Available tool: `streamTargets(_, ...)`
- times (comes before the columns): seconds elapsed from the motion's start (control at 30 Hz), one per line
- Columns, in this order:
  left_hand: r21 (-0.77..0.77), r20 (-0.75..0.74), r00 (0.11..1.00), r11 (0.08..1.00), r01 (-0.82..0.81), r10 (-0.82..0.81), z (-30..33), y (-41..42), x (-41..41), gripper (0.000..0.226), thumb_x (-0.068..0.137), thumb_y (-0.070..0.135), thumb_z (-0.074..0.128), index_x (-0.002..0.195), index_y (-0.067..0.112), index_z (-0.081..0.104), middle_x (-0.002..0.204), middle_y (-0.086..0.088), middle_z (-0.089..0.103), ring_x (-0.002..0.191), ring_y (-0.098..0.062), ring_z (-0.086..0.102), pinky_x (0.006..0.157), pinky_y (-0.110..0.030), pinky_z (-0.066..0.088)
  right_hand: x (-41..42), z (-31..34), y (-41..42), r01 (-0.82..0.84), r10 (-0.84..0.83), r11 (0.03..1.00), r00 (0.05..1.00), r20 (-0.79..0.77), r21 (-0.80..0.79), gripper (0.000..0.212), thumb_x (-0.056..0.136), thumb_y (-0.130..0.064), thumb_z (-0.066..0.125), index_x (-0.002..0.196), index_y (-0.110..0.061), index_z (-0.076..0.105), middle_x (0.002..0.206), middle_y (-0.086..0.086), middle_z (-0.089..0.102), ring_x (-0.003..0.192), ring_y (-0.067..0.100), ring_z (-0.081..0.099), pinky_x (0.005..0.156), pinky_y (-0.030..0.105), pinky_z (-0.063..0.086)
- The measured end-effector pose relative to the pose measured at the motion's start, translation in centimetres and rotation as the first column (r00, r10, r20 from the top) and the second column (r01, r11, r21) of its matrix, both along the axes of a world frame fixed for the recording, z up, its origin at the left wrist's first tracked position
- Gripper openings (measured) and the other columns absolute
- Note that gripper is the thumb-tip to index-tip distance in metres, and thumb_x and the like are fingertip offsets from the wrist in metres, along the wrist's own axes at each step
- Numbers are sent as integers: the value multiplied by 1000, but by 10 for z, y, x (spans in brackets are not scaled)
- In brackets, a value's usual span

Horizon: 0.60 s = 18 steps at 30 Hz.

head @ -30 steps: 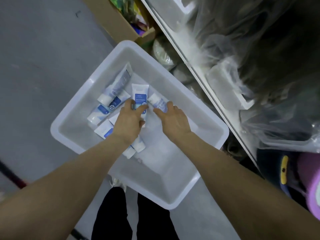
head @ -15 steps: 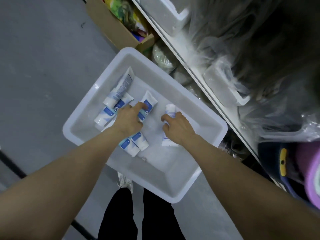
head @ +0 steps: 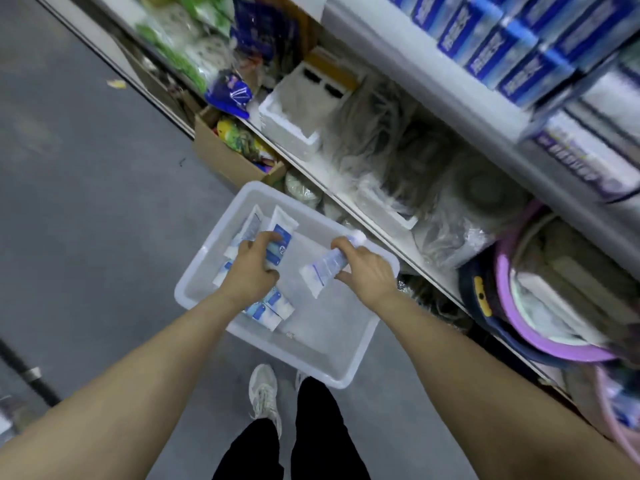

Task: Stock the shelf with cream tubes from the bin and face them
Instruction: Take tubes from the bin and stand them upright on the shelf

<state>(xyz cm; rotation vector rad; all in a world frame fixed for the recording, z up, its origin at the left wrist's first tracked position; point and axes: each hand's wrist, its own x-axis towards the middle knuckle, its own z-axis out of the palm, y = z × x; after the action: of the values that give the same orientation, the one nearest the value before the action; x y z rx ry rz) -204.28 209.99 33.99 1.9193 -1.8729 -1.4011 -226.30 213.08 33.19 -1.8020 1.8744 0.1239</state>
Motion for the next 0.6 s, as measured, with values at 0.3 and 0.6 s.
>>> streamTargets(0.3, -191, -94, 995, 982, 11, -29, 123, 8, -18, 54, 71, 17, 67, 117, 5, 44, 107, -12, 48, 95, -34, 57, 73, -35, 45, -18, 130, 40, 368, -342, 916, 924, 170, -160, 52, 75, -46, 70, 103, -13, 41, 106, 11, 58, 97, 34, 55, 75, 36, 42)
streamTargets(0.6, -371, -242, 937, 916, 151, -252, 241, 24, -86, 31, 91, 40, 50, 115, 28, 36, 95, -5, 65, 76, -27, 65, 77, -44, 54, -72, 276, 107, 542, -469, 709, 840, 273, -452, 55, 82, -55, 64, 119, -20, 43, 111, 10, 66, 97, 36, 60, 69, 34, 38)
